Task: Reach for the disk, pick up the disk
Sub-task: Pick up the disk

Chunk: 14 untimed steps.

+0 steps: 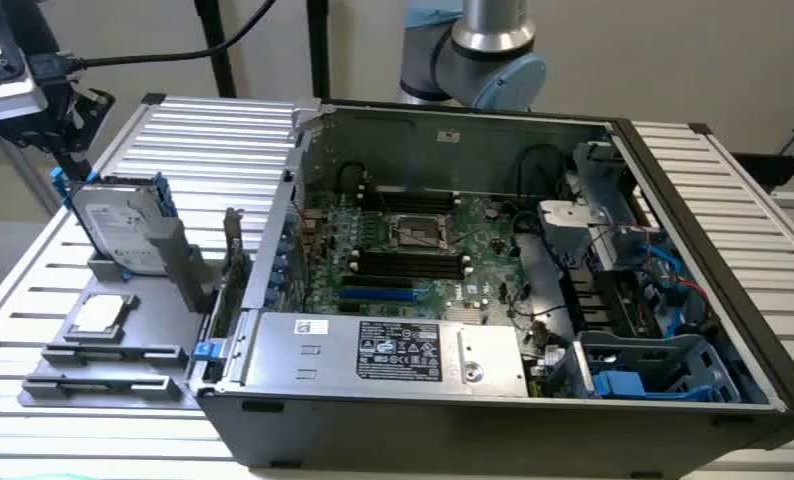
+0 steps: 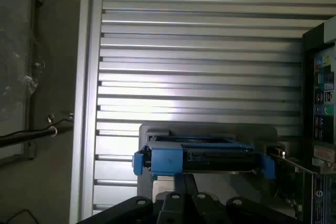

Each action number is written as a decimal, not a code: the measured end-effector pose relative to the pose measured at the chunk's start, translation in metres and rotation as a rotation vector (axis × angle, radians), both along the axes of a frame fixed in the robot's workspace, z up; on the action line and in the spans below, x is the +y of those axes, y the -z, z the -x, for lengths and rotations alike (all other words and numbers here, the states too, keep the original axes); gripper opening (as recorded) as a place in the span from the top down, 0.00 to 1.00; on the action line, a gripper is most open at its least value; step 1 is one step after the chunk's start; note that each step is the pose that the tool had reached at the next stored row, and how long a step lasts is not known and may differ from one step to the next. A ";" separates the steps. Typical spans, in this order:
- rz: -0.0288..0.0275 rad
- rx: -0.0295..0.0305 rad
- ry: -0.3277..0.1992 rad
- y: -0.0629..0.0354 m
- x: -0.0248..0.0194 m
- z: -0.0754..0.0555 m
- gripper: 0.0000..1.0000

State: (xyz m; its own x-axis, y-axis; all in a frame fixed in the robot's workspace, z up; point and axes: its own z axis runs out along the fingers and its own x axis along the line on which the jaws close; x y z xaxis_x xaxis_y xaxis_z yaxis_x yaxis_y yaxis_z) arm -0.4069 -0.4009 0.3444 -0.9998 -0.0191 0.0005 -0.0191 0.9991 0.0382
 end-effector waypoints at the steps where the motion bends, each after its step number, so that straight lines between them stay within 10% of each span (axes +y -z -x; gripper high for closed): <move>1: 0.0000 0.0000 0.000 0.0000 0.0000 0.000 0.89; 14: 0.0001 0.0002 0.000 -0.0001 0.0011 0.000 0.89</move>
State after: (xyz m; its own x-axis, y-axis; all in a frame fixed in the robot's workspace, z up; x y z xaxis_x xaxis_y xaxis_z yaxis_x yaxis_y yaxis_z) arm -0.4071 -0.3998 0.3445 -0.9998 -0.0190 0.0007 -0.0189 0.9991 0.0381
